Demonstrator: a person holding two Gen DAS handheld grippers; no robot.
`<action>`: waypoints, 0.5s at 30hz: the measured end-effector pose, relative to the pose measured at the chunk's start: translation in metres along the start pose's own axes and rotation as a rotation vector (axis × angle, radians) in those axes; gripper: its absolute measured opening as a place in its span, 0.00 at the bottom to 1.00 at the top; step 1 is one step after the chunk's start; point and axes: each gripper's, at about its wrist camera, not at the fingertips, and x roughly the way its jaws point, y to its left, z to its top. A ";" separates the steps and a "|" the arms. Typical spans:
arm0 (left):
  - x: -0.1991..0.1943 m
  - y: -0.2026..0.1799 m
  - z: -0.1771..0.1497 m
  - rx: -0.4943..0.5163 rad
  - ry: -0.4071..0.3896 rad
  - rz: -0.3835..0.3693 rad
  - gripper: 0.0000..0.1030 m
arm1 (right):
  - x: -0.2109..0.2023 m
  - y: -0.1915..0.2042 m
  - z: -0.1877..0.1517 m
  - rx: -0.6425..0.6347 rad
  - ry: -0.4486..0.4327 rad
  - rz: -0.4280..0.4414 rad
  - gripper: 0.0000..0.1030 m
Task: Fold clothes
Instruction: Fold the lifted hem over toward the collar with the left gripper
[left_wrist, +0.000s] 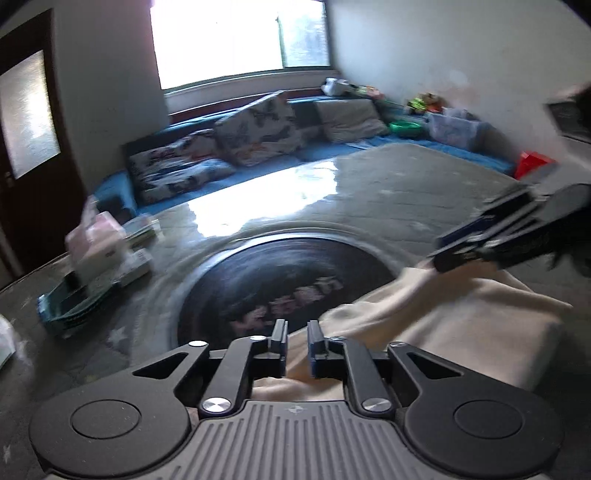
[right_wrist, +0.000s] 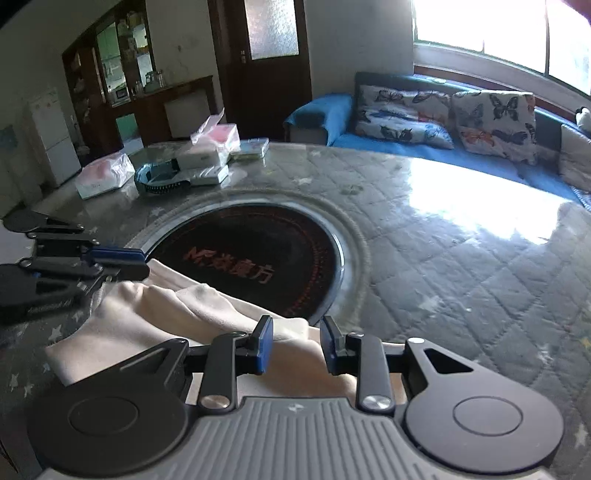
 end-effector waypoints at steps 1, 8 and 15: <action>0.002 -0.004 0.000 0.017 0.007 -0.010 0.15 | 0.005 -0.001 0.000 0.008 0.013 0.005 0.27; 0.028 -0.013 -0.007 0.066 0.080 -0.024 0.19 | 0.025 -0.002 -0.004 0.026 0.042 0.003 0.23; 0.032 -0.021 -0.013 0.140 0.063 0.000 0.03 | 0.025 0.003 -0.006 -0.002 0.012 -0.014 0.08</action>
